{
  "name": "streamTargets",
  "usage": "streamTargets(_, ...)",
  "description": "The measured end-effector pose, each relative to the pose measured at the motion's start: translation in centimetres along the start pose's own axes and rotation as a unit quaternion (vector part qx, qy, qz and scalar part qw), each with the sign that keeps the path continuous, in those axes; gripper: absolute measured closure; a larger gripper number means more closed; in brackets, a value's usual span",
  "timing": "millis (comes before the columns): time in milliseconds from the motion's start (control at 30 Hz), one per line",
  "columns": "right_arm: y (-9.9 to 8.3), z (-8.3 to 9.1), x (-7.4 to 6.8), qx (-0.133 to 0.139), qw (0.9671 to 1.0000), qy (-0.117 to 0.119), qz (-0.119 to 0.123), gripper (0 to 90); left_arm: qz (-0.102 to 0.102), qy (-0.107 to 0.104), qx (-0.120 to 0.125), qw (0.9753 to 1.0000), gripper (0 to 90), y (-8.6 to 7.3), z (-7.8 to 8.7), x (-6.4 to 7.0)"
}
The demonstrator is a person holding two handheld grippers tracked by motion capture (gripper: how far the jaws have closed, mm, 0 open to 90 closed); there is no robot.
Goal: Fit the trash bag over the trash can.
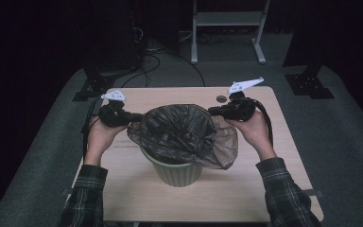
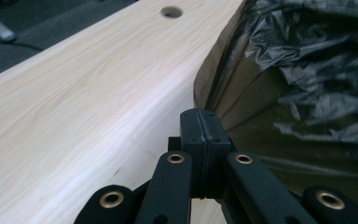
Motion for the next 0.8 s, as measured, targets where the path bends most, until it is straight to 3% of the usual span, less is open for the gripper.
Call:
streamTargets(300, -2.4, -2.4, 0.7, -0.026, 0.9996, -0.014, -0.002, 90.0, 0.013, 0.006, -0.029, 0.9995, 89.9, -2.3, -0.5, -0.5)
streamTargets(700, -5.8, -2.6, 0.7, -0.035, 0.9992, -0.014, -0.015, 90.0, 0.02, 0.004, -0.055, 0.9983, 89.9, -4.4, -2.0, -0.2)
streamTargets(800, -6.4, -2.3, 0.8, -0.034, 0.9991, -0.016, -0.017, 90.0, 0.026, -0.005, -0.051, 0.9983, 89.9, -4.8, -2.3, 0.0)
Point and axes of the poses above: each handheld gripper's, and its own axes: z roughly backward along the jaws, y roughly out of its top, x roughly to its right, the point moved 5 cm from there along -z, roughly forward along the jaws, and after that the axes turned 8 degrees about x, right-handed, at the moved point
